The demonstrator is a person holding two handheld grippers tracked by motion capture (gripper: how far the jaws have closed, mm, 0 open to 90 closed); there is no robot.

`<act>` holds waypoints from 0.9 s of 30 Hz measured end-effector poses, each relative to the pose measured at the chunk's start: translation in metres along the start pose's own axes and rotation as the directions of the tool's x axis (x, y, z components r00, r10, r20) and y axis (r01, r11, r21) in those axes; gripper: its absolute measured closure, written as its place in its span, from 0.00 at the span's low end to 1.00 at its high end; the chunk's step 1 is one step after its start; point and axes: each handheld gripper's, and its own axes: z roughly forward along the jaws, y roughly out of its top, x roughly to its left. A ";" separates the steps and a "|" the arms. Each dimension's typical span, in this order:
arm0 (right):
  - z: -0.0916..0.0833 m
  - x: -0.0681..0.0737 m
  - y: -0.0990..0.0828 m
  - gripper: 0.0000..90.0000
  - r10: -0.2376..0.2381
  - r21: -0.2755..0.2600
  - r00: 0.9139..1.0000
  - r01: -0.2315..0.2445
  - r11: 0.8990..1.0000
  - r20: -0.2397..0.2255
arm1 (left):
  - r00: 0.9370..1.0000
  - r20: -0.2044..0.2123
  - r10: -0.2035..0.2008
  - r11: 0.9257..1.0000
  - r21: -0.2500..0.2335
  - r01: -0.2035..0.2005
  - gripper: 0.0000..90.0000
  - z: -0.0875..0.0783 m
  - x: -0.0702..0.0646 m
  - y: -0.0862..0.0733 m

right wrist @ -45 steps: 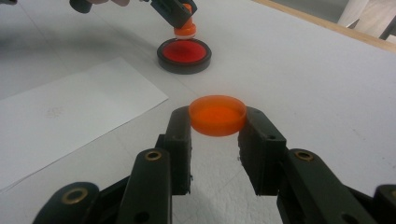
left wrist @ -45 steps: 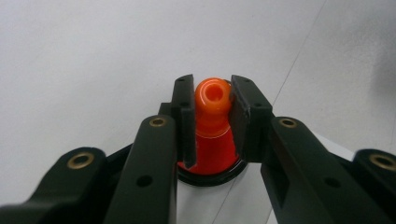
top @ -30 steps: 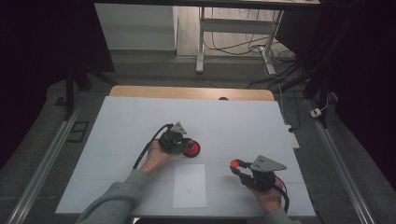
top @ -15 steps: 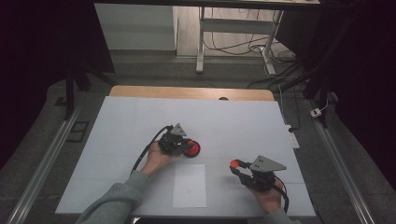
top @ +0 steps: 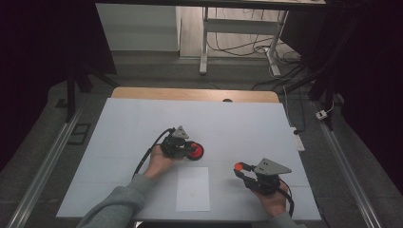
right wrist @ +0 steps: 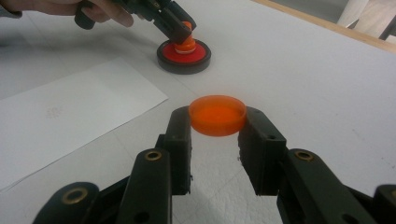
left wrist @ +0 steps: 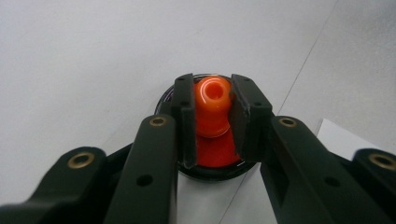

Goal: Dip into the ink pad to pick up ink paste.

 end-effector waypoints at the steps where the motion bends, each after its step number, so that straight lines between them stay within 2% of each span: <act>1: 0.000 0.000 0.000 0.71 -0.002 -0.004 1.000 0.002 1.000 -0.002 | 1.000 0.000 0.000 1.000 0.000 0.000 0.81 0.000 0.000 0.000; 16: 0.000 -0.001 0.000 0.72 -0.003 -0.004 1.000 0.003 1.000 -0.002 | 1.000 0.000 0.001 1.000 0.006 -0.001 0.81 0.000 0.000 0.001; 21: 0.000 -0.001 0.000 0.71 -0.002 -0.006 1.000 0.002 1.000 -0.003 | 0.999 -0.021 0.027 0.999 0.020 -0.027 0.81 0.000 -0.003 0.005; 27: 0.000 -0.001 0.000 0.72 0.001 -0.006 1.000 -0.001 1.000 -0.002 | 1.000 -0.014 0.017 1.000 -0.013 -0.017 0.81 -0.005 -0.002 0.007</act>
